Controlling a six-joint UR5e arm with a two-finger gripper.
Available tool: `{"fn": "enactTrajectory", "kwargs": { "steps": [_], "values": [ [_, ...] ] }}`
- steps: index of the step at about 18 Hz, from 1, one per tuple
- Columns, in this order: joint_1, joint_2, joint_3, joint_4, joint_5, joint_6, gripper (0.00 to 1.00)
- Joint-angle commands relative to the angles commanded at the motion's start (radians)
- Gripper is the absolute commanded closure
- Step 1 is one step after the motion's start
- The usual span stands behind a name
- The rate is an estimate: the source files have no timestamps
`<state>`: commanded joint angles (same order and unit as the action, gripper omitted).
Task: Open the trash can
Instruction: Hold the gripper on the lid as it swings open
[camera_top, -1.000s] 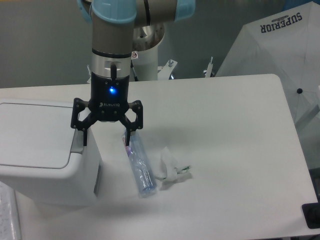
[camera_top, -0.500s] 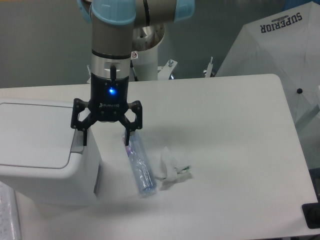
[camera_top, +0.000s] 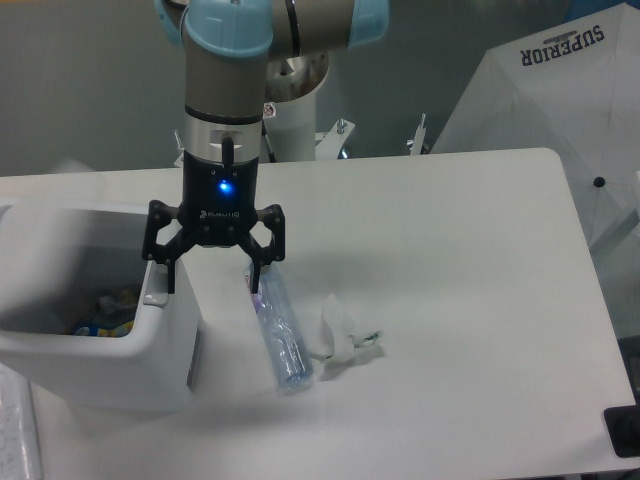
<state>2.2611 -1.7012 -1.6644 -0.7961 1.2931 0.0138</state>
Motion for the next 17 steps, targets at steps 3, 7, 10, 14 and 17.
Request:
{"fn": "enactTrajectory", "kwargs": {
  "steps": [3,7,10,14,17],
  "values": [
    [0.0,0.002,0.008,0.0,0.0,0.0,0.0],
    [0.003,-0.003,0.084,0.0,0.003,0.014,0.0],
    [0.024,-0.008,0.141,0.0,0.012,0.05,0.0],
    [0.066,-0.009,0.158,0.0,0.066,0.156,0.0],
    [0.09,-0.011,0.158,0.0,0.1,0.192,0.0]
  ]
}}
